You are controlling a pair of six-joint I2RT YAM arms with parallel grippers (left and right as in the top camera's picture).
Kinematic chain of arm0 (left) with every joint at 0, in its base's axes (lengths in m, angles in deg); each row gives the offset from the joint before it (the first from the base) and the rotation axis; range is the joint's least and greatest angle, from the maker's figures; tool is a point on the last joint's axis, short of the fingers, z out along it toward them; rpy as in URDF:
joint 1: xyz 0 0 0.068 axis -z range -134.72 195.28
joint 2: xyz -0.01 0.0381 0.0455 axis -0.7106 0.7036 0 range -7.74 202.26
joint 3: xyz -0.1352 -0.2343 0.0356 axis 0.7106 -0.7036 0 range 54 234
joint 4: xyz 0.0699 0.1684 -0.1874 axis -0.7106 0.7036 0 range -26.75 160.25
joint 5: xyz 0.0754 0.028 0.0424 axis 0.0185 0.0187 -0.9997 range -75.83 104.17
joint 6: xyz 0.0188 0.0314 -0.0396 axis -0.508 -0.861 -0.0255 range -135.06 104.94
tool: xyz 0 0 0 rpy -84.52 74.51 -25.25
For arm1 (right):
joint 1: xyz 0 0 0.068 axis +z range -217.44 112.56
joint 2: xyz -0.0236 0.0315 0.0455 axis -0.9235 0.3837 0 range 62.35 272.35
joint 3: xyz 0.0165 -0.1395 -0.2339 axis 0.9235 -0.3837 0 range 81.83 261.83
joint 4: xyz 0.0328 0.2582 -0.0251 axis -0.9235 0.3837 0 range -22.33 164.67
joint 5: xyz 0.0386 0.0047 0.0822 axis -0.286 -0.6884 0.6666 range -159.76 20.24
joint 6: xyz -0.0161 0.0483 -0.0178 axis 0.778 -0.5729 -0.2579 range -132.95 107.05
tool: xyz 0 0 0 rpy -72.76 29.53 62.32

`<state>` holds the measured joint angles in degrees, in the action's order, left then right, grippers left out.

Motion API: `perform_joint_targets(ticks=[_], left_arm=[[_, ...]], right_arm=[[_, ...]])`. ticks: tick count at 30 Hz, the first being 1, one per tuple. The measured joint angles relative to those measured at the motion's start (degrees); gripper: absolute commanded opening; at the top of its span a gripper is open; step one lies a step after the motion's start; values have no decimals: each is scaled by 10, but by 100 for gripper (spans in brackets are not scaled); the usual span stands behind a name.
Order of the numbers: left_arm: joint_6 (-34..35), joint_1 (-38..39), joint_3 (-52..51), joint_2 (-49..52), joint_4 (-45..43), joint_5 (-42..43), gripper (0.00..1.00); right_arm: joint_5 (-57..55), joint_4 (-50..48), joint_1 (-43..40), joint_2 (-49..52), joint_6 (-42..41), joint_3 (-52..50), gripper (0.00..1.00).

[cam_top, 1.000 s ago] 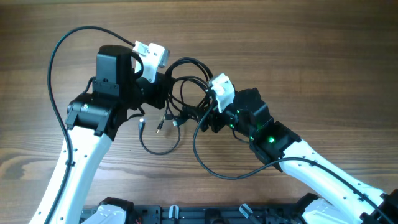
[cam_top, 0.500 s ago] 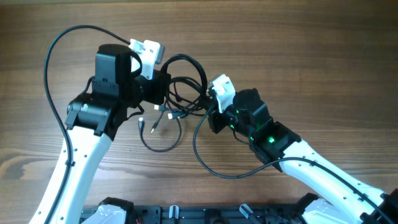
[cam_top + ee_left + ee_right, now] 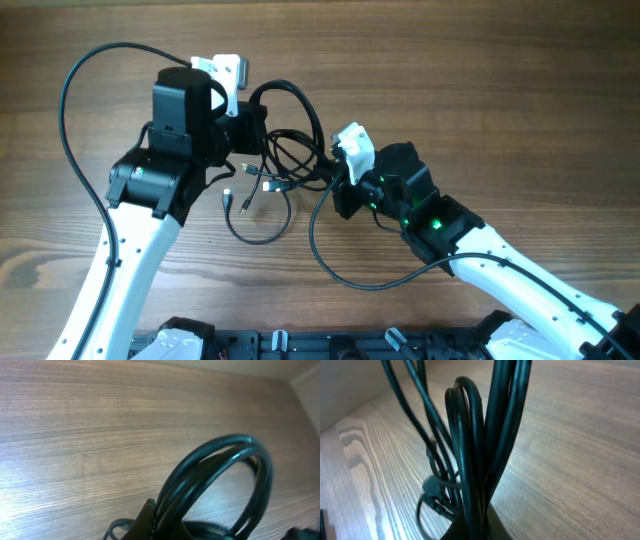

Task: Untangle cables

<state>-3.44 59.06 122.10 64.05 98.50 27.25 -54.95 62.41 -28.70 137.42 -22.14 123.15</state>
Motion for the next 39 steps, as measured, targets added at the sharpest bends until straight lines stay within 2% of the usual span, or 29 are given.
perform_joint_targets(ticks=[8, 15, 23, 34, 39], left_arm=[[96, 5, -4, 3, -50, 0, 4], [184, 5, -7, 7, -97, 0, 4], [370, 5, -7, 7, -111, -48, 4], [572, 5, -7, 7, -115, -89, 4], [700, 2, -6, 6, -76, -121, 4]], right_arm=[[9, 62, 0, -1, -20, 14, 4], [9, 70, 0, -4, -21, 17, 5], [10, 63, 0, -4, -25, 17, 4], [10, 19, 0, -4, -52, 11, 4], [11, 4, 0, -4, -69, 7, 4]])
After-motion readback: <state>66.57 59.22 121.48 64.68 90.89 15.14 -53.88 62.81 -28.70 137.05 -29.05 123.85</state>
